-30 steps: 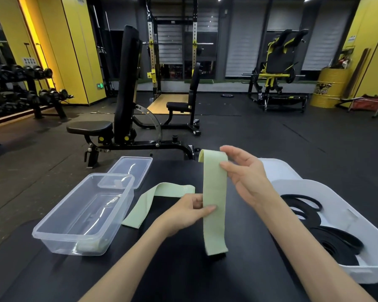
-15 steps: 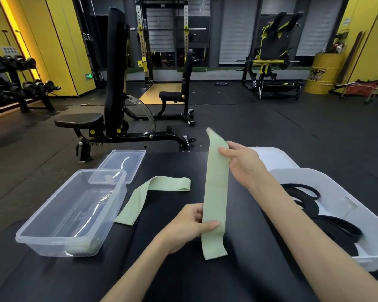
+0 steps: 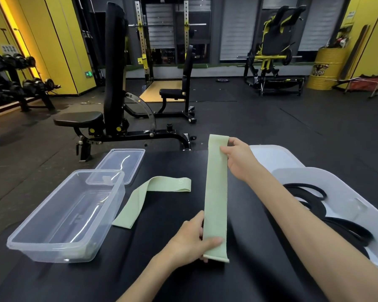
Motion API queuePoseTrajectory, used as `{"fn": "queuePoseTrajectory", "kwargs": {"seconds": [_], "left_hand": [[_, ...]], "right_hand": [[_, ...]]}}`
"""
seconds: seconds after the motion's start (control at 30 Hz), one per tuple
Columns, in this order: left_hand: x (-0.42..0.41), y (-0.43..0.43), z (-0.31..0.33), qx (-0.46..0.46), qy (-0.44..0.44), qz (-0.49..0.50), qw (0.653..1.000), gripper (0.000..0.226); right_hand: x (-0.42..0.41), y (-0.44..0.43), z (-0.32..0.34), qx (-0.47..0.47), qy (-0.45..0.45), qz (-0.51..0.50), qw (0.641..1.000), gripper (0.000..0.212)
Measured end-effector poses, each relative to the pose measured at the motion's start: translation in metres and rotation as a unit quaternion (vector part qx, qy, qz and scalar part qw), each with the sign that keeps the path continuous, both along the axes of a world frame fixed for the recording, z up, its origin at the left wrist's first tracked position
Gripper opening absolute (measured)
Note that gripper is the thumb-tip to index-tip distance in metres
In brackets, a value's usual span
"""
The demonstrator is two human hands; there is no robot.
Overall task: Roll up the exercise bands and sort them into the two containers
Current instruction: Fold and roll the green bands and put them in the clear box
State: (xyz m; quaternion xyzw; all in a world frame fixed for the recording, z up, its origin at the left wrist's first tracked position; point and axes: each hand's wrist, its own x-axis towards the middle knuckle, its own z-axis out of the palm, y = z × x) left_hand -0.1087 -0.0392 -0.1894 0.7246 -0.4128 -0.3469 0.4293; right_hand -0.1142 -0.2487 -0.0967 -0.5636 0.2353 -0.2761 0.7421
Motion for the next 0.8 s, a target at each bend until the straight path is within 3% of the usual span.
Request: {"fn": "queuePoseTrajectory", "kwargs": {"seconds": [0.07, 0.2, 0.33, 0.37, 0.43, 0.5, 0.6, 0.7, 0.8], "left_hand": [[-0.001, -0.002, -0.003, 0.030, -0.094, -0.002, 0.995, 0.039], [-0.004, -0.005, -0.003, 0.074, -0.301, -0.030, 0.950, 0.046], [-0.007, -0.002, -0.006, 0.103, -0.350, -0.027, 0.931, 0.058], [-0.005, -0.001, -0.011, 0.114, -0.374, -0.023, 0.920, 0.072], [-0.002, 0.002, -0.018, 0.124, -0.409, -0.006, 0.904, 0.120], [-0.002, 0.005, -0.023, 0.110, -0.406, 0.023, 0.907, 0.134], [-0.004, 0.006, -0.028, 0.044, -0.384, -0.007, 0.922, 0.106], [-0.002, 0.007, -0.032, -0.005, -0.372, -0.034, 0.928, 0.074], [-0.002, 0.007, -0.034, -0.018, -0.391, -0.035, 0.919, 0.074]], "right_hand": [[0.008, -0.006, -0.010, -0.016, 0.017, -0.011, 1.000, 0.028], [0.025, -0.012, -0.042, -0.042, 0.091, -0.044, 0.994, 0.027], [0.036, -0.011, -0.072, -0.061, 0.147, -0.063, 0.985, 0.029], [0.037, -0.011, -0.077, -0.083, 0.162, -0.073, 0.981, 0.030], [0.033, -0.011, -0.084, -0.183, 0.207, -0.086, 0.957, 0.028], [0.027, -0.014, -0.093, -0.294, 0.250, -0.079, 0.919, 0.030], [0.023, -0.022, -0.107, -0.375, 0.271, -0.063, 0.884, 0.026], [0.023, -0.024, -0.117, -0.445, 0.284, -0.053, 0.848, 0.002], [0.016, -0.018, -0.118, -0.470, 0.297, -0.046, 0.830, 0.019]]}}
